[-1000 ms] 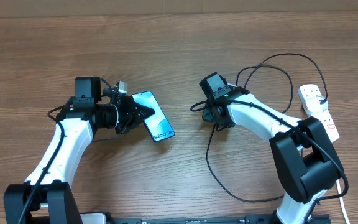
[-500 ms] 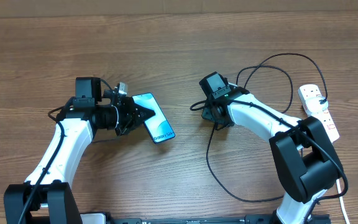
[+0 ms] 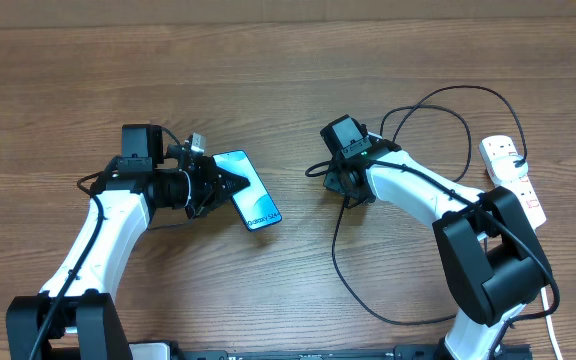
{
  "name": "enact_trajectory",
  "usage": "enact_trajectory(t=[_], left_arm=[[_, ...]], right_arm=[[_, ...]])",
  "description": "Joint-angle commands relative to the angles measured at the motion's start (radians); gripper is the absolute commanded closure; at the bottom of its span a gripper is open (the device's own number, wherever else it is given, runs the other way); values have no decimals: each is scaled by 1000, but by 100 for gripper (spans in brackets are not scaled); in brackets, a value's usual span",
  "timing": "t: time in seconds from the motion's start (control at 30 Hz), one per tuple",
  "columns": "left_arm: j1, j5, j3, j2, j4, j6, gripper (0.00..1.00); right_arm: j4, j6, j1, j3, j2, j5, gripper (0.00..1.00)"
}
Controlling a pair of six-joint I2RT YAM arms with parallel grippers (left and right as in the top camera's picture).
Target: Plug charger to phone and switch on socket
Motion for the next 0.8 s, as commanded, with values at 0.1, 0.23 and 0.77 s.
enact_trajectory(t=[0.1,0.23,0.77], left_arm=[[-8,41,3,3,1,-10,96],[-8,42,3,3,10,-10,96],[-8,46,3,3,11,-11,96]], right_arm=[[-2,6,-2,2,27,-19,62],[-13,5,-3,2,27,-19,65],[-66,-32,-3,2,27,-40,96]])
